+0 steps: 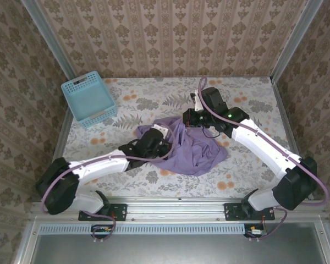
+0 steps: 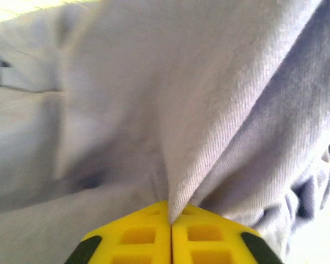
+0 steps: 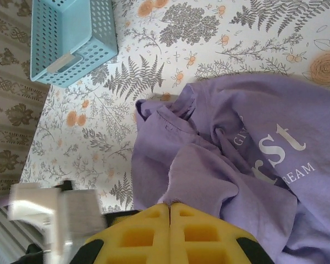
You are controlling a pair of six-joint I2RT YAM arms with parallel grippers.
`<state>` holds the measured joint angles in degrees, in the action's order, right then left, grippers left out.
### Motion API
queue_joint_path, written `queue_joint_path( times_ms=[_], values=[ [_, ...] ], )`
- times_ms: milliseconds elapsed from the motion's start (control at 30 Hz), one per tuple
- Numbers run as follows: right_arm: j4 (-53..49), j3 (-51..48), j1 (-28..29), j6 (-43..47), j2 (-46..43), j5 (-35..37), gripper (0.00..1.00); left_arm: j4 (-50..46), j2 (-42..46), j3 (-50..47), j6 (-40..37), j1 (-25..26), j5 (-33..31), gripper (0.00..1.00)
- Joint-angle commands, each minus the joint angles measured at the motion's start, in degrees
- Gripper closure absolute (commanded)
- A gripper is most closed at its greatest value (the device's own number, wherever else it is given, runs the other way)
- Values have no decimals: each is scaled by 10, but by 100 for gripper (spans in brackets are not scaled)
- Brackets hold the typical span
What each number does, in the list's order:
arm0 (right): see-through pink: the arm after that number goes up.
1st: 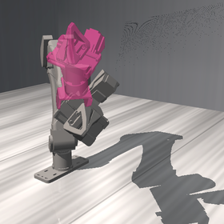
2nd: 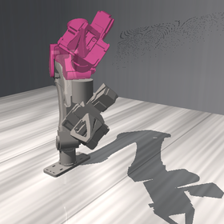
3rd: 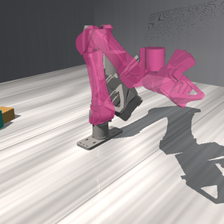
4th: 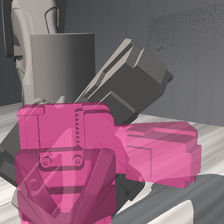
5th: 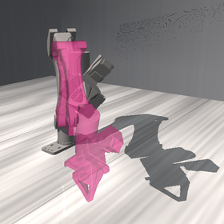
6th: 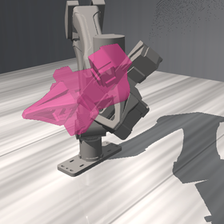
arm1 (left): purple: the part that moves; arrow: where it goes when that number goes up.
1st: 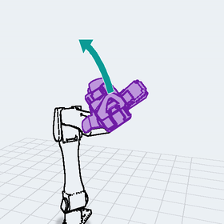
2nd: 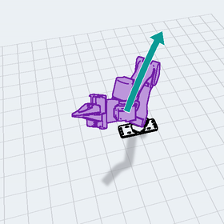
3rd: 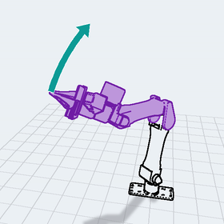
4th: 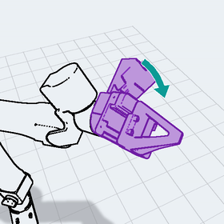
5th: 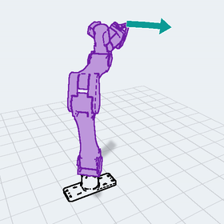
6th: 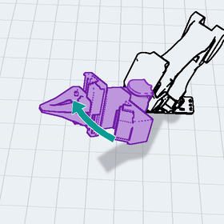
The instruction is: Fold the inside-out t-shirt
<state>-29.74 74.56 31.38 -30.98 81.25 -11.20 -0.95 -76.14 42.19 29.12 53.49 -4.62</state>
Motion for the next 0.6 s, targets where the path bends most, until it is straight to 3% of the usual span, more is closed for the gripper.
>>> queue_joint_path(
  times_ms=[0,133,300,467,567],
  values=[
    [29,2,6,-14,-28,-10,100,-39,85,-22,7,29,-98,80],
    [35,-16,26,-15,-48,6,100,0,116,-38,26,60,-77,70],
    [47,-30,46,-20,-57,12,100,58,65,-21,43,86,-45,62],
    [47,-35,60,-22,-73,25,100,74,2,0,70,79,-59,64],
    [44,-42,61,-23,-92,39,100,80,-20,-3,81,66,-64,74]
  ],
)
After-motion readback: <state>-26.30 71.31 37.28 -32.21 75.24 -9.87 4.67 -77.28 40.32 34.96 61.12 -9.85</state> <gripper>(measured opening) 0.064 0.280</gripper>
